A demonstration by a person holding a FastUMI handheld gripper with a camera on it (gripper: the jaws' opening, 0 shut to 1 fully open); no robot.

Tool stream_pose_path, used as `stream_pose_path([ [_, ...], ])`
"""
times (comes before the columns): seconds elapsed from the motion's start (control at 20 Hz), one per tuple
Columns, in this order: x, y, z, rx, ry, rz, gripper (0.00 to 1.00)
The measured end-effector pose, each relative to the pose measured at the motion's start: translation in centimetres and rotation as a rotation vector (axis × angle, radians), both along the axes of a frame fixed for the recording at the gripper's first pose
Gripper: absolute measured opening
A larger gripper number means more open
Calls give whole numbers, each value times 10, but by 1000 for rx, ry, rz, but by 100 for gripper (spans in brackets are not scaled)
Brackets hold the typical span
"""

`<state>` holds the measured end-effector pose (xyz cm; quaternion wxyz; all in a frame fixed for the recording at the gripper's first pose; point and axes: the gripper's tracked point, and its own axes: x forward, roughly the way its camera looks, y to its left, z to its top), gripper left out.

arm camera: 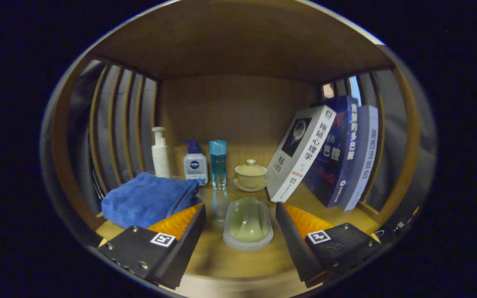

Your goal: Pull open the drawer, take out the items inside it, and place them on the countertop above the cabinet.

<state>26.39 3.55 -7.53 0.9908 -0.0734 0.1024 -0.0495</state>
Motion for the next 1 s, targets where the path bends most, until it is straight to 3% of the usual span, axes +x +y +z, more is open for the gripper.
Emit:
stream_pose_path([
  [0.05,-17,5,10,1,-21,2,100],
  [0.3,-103,27,49,111,-82,43,100],
  [0.55,-190,21,70,80,-128,56,100],
  [0.85,-263,13,69,52,-193,88,99],
  [1.0,-291,17,42,58,-167,122,99],
])
